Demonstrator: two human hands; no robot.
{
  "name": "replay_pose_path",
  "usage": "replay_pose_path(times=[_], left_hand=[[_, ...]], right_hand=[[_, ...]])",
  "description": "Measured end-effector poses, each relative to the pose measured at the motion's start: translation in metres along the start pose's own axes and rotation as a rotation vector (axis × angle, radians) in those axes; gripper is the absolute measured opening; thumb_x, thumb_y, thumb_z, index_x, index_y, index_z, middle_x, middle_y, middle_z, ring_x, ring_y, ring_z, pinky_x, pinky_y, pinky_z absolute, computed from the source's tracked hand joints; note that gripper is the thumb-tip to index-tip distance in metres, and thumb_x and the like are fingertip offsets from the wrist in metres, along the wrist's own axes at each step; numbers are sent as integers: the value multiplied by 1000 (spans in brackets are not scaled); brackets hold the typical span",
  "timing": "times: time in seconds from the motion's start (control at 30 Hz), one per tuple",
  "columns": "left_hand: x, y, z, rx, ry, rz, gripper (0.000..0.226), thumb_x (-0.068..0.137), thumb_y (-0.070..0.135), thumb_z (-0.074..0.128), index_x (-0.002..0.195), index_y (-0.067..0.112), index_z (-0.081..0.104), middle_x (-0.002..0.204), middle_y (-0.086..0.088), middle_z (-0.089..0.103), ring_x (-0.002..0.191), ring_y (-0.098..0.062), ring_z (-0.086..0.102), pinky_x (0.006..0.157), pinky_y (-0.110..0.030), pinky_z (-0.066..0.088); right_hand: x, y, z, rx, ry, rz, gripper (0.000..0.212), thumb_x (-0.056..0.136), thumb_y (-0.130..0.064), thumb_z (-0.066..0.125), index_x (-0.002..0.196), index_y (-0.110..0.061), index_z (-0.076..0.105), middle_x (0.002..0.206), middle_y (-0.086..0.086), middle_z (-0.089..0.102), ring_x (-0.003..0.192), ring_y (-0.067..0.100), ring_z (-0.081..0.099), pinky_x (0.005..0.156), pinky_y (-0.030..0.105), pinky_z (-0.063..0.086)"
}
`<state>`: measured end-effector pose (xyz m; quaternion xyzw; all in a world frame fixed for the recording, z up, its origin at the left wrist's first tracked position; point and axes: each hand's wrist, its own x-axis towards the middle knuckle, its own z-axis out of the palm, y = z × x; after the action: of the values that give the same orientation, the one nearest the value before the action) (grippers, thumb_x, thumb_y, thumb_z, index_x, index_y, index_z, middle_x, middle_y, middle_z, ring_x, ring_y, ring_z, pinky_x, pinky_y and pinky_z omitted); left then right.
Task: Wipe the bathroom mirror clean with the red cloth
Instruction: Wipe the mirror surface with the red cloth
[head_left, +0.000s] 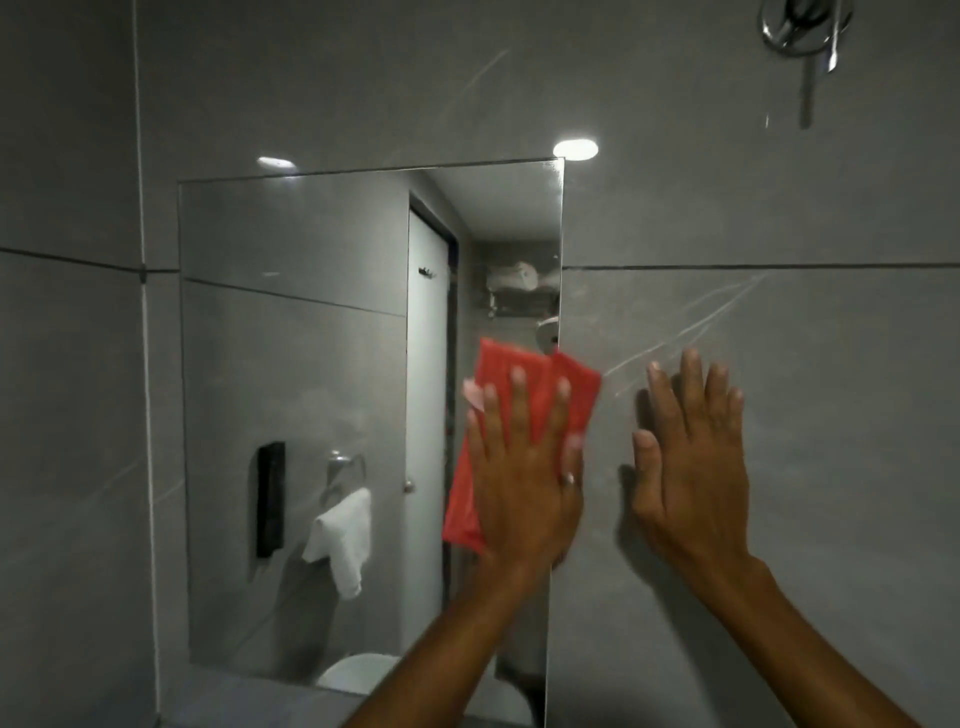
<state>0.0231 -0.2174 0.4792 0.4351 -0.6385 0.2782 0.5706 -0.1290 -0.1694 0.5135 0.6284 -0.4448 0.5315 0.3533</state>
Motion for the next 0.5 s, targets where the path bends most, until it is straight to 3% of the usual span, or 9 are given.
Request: replay_pose_path(times=[0.07,0.13,0.3,0.4,0.5], left_hand=[[-46,1,10,14,-69,56,62,110,48,29,167,32,10,178,-4,-3,164,-32,-4,126,-60,9],[-36,-2,13,8,-65,32,62,110,49,28,167,32,9,178,-4,-3,164,-33,-3,126,-62,10],[129,17,-18,-37,106,18,68,112,47,29,167,25,-4,177,-8,-12,163,-35,-12,130,-63,-2],[222,30,-36,35,128,-86,70,110,53,24,167,17,7,176,-16,-1,163,-40,-4,130,-61,1],[237,33,-40,82,102,-105,70,109,55,22,167,19,9,177,-14,2,163,-38,-3,131,-57,0]], right_hand=[[-11,7,0,-26,-38,-20,64,105,-42,24,163,-15,20,172,12,7,161,30,-1,131,43,-4],[-12,13,-1,-44,-58,-40,65,103,-38,28,162,-14,19,172,13,7,161,29,-1,131,44,-2],[15,19,-8,-52,-6,-51,64,106,-41,25,162,-12,22,172,14,9,161,29,-2,131,42,-4],[24,16,-9,-51,0,-48,64,107,-45,19,162,-13,22,172,14,9,161,29,-1,131,41,-5],[25,12,-4,-34,-10,-40,63,106,-42,24,162,-13,23,172,13,9,161,29,0,132,41,-5]])
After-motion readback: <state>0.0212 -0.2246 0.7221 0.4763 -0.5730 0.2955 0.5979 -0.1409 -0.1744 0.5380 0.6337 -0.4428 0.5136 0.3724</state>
